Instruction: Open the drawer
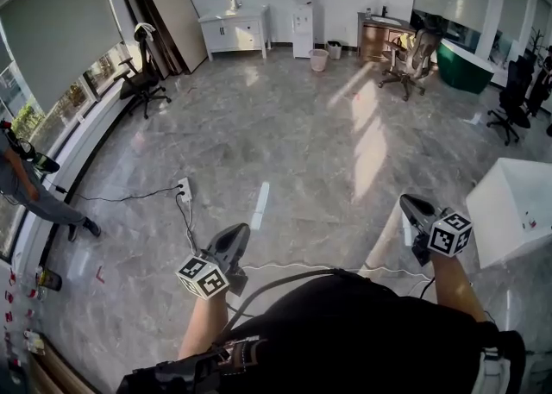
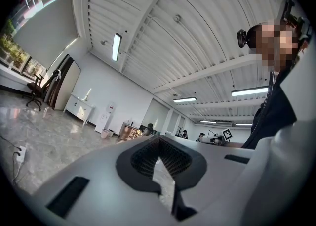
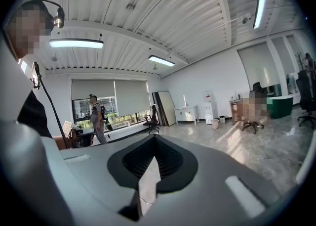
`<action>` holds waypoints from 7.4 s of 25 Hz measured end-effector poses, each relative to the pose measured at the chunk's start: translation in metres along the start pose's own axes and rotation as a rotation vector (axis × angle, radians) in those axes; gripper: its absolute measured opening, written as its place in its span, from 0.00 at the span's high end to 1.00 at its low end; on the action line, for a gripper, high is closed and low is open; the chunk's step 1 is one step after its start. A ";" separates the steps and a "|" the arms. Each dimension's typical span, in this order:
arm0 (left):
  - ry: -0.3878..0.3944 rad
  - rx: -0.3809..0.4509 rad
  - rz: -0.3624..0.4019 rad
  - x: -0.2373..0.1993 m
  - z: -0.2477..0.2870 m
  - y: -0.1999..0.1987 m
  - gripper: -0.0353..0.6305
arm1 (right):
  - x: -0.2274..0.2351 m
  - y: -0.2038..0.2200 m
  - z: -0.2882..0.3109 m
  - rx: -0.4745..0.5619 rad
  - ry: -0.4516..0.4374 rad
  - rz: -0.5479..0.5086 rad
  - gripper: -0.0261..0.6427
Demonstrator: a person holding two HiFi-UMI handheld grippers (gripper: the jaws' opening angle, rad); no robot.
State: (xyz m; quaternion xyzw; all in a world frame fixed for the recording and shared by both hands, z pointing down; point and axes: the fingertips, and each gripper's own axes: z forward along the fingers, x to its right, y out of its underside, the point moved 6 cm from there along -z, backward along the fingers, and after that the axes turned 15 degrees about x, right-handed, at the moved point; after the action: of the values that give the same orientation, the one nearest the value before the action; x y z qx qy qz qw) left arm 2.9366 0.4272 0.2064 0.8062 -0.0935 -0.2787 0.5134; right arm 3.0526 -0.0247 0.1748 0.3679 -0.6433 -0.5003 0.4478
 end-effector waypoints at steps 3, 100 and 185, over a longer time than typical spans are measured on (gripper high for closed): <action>-0.003 0.001 -0.001 -0.018 -0.009 -0.011 0.95 | -0.013 0.004 0.020 -0.004 0.001 0.000 0.96; -0.255 0.061 0.085 -0.665 0.681 -0.062 0.95 | 0.551 -0.005 0.959 -0.041 -0.306 0.144 0.96; -0.304 0.115 0.077 -1.661 0.995 -0.353 0.95 | 0.604 0.084 2.077 -0.079 -0.370 0.129 0.96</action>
State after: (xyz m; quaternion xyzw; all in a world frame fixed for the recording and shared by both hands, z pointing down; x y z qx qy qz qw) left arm 0.9721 0.5416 0.1668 0.7787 -0.2169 -0.3717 0.4565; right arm 0.8906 0.0908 0.1771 0.2100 -0.7168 -0.5545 0.3670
